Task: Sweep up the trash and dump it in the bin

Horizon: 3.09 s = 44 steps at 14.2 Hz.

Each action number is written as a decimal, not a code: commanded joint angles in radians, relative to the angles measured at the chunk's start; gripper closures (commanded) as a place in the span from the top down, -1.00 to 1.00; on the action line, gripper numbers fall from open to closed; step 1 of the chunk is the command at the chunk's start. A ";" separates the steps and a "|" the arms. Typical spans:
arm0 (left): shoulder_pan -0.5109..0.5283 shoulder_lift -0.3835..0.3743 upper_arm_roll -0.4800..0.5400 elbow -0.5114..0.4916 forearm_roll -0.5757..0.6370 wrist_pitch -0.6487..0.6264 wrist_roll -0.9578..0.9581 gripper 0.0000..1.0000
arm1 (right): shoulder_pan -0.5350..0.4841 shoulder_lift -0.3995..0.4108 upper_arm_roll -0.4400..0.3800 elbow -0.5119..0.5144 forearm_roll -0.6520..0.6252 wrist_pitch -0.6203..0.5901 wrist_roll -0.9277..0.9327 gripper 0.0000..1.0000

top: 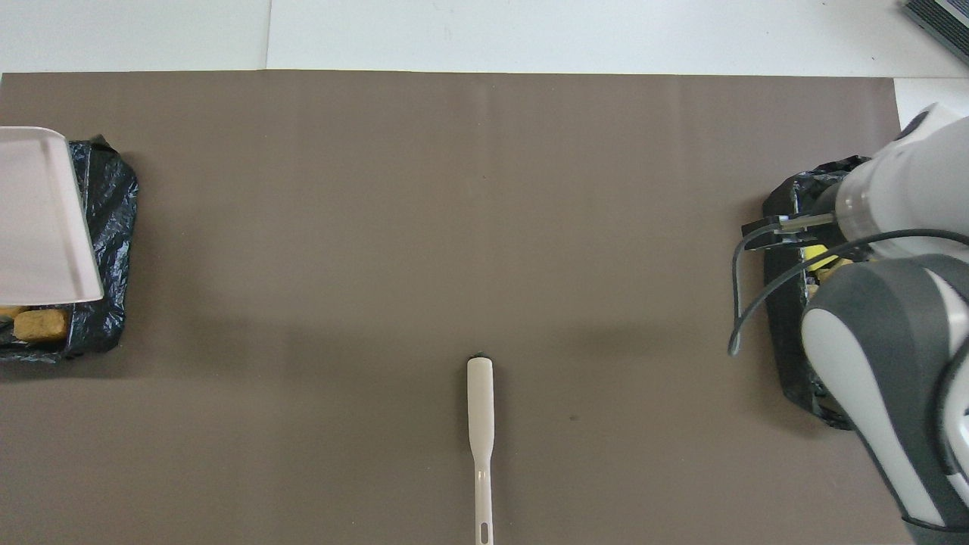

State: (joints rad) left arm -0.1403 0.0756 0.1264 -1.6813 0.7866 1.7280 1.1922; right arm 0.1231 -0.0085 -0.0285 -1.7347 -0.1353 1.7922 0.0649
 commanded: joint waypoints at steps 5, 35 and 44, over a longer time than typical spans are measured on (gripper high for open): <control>-0.005 -0.002 -0.261 -0.041 -0.302 -0.116 -0.565 -1.00 | -0.076 -0.048 -0.037 0.139 0.118 -0.284 -0.033 1.00; -0.070 0.265 -0.580 0.060 -0.575 0.125 -1.616 1.00 | -0.063 -0.111 -0.045 0.029 0.105 -0.218 -0.050 1.00; -0.056 -0.100 -0.263 -0.165 -0.734 0.055 -1.290 1.00 | -0.062 -0.110 -0.041 0.032 0.106 -0.226 -0.020 1.00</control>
State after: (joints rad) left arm -0.1919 0.1238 -0.2271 -1.7292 0.1304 1.7758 -0.2231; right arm 0.0617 -0.0970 -0.0745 -1.6769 -0.0315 1.5523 0.0294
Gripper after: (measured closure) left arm 0.000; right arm 0.000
